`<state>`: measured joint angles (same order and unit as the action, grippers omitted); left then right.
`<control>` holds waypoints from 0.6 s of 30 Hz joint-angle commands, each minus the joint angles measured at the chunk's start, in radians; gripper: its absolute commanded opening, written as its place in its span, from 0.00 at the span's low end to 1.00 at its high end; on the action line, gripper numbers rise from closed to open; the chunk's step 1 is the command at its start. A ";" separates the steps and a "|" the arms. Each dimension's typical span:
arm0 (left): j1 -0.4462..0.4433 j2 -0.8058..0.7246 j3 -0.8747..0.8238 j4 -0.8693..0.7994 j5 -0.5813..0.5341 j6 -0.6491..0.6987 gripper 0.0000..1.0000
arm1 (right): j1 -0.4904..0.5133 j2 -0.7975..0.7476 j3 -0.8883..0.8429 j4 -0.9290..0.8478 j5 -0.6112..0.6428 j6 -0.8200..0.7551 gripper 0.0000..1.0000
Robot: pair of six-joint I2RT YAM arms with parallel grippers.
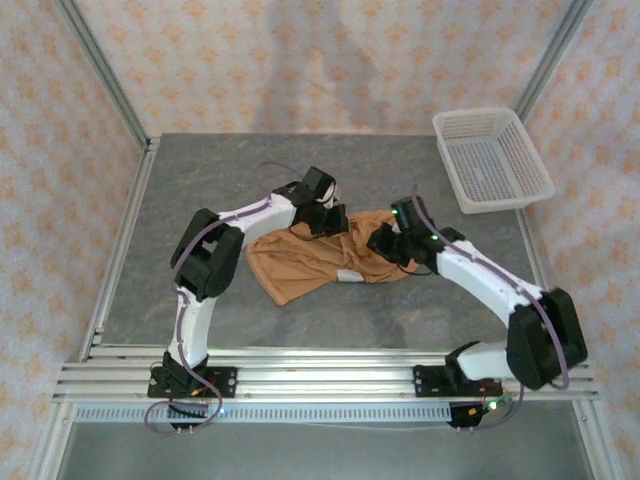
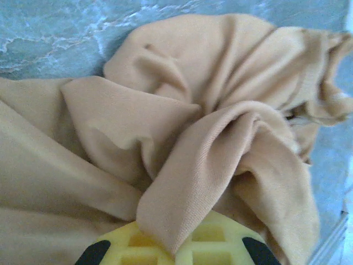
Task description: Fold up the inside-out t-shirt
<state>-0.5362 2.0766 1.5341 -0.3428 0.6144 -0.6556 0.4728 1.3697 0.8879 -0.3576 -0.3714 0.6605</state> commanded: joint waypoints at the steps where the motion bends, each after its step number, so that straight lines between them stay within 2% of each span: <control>1: 0.005 -0.085 -0.012 0.031 0.006 -0.010 0.00 | 0.048 0.088 0.078 0.024 0.137 0.018 0.37; 3: 0.004 -0.089 -0.018 0.040 0.017 -0.016 0.00 | 0.056 0.140 0.097 0.036 0.144 0.032 0.45; 7: 0.005 -0.092 -0.042 0.064 0.027 -0.027 0.00 | 0.058 0.202 0.098 0.088 0.179 0.079 0.48; 8: 0.005 -0.095 -0.048 0.068 0.028 -0.029 0.00 | 0.056 0.214 0.098 0.094 0.210 0.103 0.44; 9: 0.005 -0.098 -0.053 0.070 0.028 -0.028 0.00 | 0.053 0.217 0.098 0.100 0.229 0.116 0.37; 10: 0.005 -0.103 -0.055 0.067 0.026 -0.025 0.00 | 0.045 0.217 0.097 0.104 0.236 0.131 0.22; 12: 0.006 -0.113 -0.052 0.044 0.014 -0.009 0.00 | 0.027 0.190 0.097 0.097 0.215 0.137 0.00; 15: 0.007 -0.118 -0.036 0.006 -0.006 0.019 0.00 | -0.005 0.079 0.105 -0.010 0.228 0.093 0.00; 18: 0.008 -0.115 -0.034 0.011 -0.006 0.015 0.00 | -0.085 -0.097 0.063 -0.115 0.251 0.047 0.00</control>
<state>-0.5358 2.0014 1.4841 -0.3050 0.6209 -0.6563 0.4526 1.4567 0.9630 -0.3676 -0.1856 0.7521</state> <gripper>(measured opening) 0.059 0.043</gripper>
